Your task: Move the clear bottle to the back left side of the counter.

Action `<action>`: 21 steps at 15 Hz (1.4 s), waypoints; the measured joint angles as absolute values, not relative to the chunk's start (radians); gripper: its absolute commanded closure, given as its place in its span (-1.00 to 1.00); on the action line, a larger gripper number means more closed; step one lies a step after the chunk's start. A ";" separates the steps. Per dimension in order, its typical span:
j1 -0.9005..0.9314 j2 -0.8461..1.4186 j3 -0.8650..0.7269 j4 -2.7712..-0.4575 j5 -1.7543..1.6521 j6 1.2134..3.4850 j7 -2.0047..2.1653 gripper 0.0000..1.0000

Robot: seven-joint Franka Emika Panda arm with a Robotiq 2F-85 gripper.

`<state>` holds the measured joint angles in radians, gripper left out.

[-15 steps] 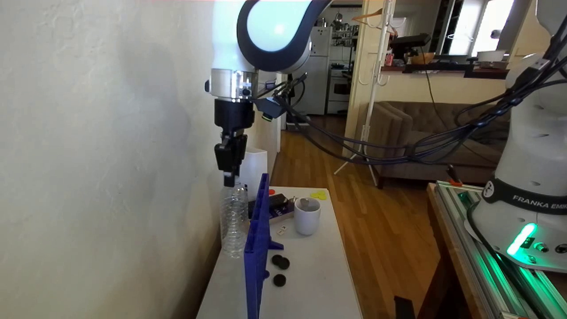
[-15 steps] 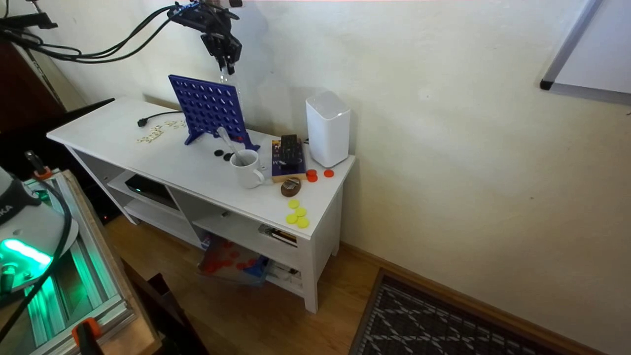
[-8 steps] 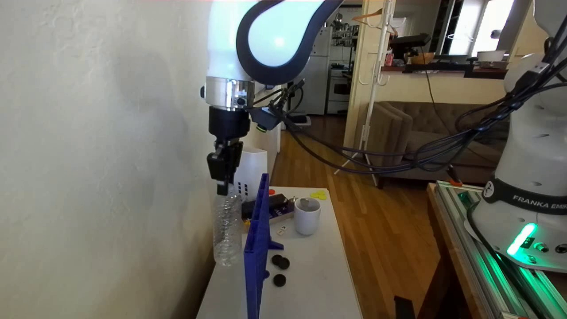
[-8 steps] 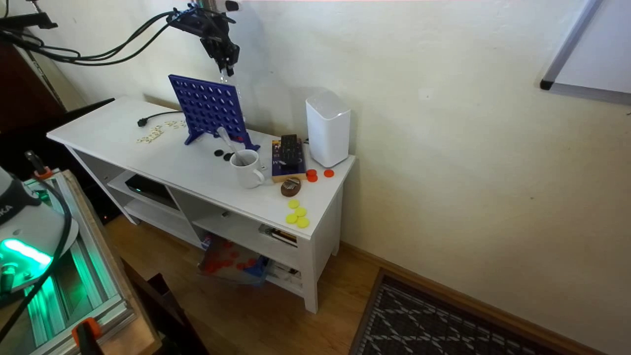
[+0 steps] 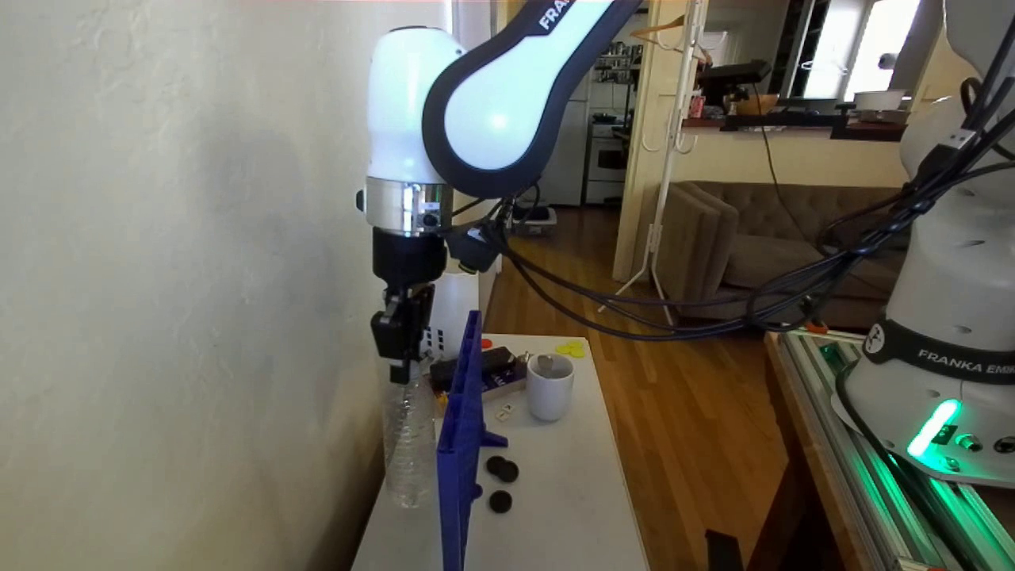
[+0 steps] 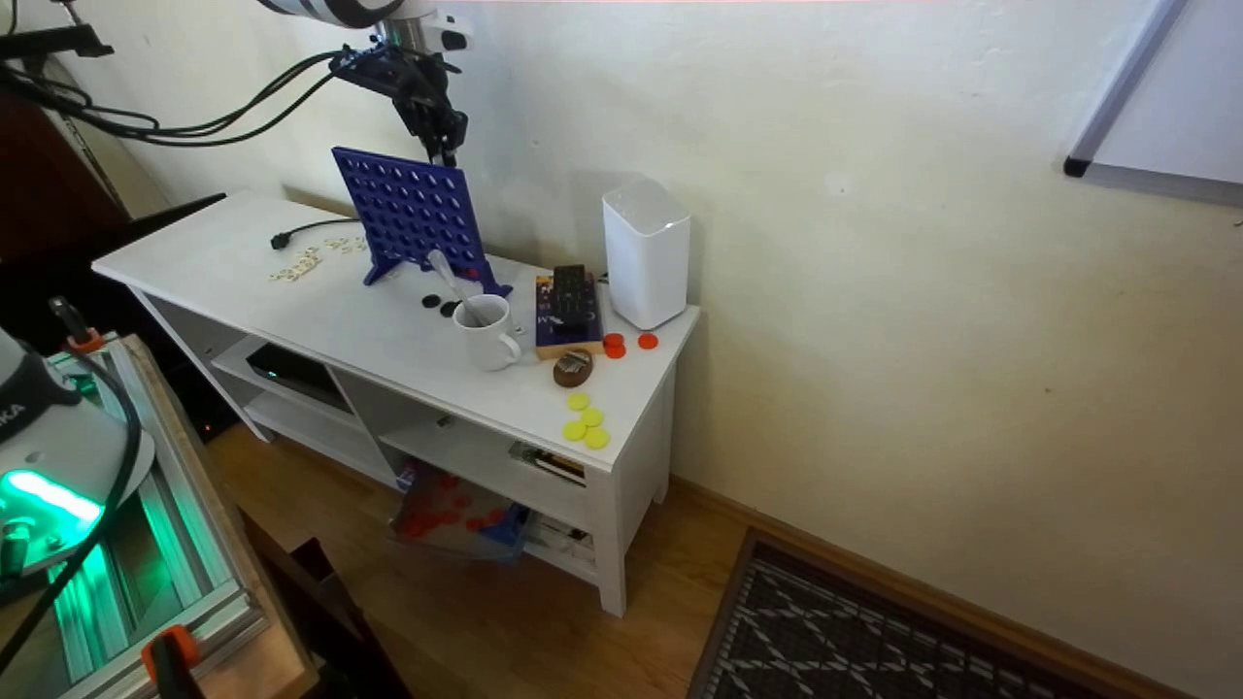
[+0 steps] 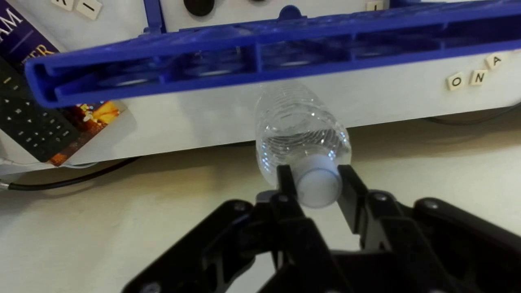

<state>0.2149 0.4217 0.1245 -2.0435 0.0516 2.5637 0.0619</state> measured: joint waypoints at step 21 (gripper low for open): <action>0.243 0.472 0.120 -2.018 -0.009 2.580 0.067 -1.00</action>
